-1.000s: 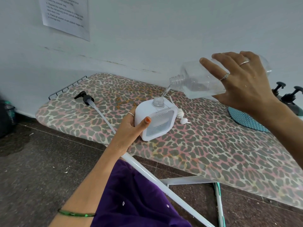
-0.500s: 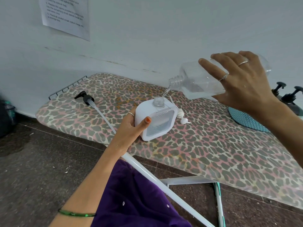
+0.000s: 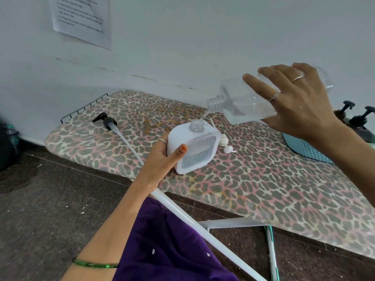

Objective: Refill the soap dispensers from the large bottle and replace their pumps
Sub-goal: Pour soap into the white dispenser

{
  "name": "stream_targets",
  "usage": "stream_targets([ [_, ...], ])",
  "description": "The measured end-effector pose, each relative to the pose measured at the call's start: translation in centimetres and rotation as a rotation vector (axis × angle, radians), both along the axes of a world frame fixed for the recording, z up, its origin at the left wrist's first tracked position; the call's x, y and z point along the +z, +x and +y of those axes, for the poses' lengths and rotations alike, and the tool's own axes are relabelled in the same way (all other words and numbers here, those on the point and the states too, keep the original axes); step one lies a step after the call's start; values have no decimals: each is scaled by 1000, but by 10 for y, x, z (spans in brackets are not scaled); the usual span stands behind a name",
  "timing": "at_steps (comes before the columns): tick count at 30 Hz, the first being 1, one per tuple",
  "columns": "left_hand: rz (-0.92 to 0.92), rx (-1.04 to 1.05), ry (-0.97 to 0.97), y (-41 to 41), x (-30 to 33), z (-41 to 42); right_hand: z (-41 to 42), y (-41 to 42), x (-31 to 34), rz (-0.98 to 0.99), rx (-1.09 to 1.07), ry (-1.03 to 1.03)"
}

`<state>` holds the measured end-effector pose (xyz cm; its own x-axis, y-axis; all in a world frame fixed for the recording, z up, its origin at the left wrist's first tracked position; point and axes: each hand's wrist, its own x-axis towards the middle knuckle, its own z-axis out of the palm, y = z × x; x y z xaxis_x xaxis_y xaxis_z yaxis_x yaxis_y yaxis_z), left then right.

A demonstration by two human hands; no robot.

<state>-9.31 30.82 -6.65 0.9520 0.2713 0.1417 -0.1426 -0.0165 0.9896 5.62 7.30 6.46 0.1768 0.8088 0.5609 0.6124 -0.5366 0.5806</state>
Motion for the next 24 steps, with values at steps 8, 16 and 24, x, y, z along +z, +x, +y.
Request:
stream_targets([
  [8, -11, -6, 6, 1, -4, 2, -1, 0, 2, -13, 9, -15],
  [16, -45, -18, -27, 2, -4, 1, 2, 3, 3, -53, 26, -38],
  [24, -62, -19, -37, 2, -2, 1, 5, 4, 6, -95, 22, -50],
])
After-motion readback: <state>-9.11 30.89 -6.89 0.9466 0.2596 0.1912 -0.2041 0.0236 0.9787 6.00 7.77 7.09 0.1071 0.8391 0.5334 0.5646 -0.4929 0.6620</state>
